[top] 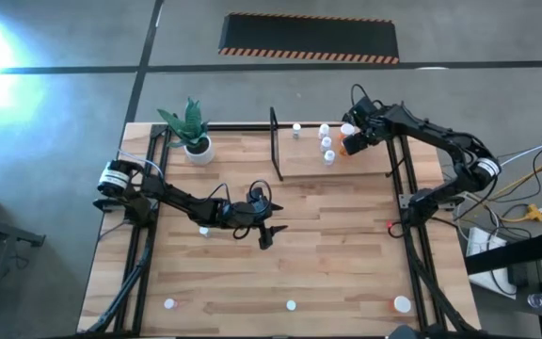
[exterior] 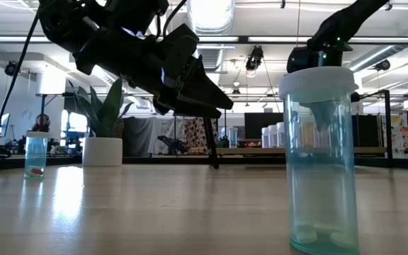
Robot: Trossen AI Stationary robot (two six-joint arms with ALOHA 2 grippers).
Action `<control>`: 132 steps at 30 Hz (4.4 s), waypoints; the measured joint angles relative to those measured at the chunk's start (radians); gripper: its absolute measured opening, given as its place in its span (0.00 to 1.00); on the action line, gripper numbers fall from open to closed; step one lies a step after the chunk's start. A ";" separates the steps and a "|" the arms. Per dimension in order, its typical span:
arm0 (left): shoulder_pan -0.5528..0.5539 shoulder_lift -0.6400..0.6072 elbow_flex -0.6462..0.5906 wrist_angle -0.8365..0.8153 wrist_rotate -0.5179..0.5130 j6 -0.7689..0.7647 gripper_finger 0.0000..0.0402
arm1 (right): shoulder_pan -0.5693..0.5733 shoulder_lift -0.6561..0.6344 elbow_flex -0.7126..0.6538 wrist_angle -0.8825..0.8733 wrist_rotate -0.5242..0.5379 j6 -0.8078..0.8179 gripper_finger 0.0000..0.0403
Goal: Pick and place medicine bottles onto shelf by color
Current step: Put the top pink pill bottle on the shelf aligned with the other pink pill bottle, then put the top blue pill bottle on the shelf aligned with the other blue pill bottle
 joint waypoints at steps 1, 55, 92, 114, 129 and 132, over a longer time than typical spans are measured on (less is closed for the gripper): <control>0.000 0.000 0.000 0.000 0.000 0.000 0.69 | 0.000 -0.002 -0.001 0.000 0.000 0.000 0.36; -0.089 -0.051 -0.004 -0.246 -0.003 0.029 0.69 | 1.221 -0.162 -0.381 0.644 0.046 0.133 0.15; -0.454 -0.489 -0.250 -0.429 -0.284 -0.297 0.69 | 1.284 0.242 -0.173 0.960 0.133 -0.026 0.42; -0.510 -0.741 -0.336 -1.135 -0.080 -0.970 0.69 | 1.434 0.017 -0.253 0.661 0.396 0.197 0.26; -0.510 -0.475 -0.345 -1.098 -0.207 -0.920 0.69 | 1.434 0.018 -0.253 0.676 0.397 0.194 0.23; -0.513 -0.444 -0.344 -1.067 -0.233 -0.890 0.69 | 1.434 0.018 -0.253 0.676 0.397 0.194 0.22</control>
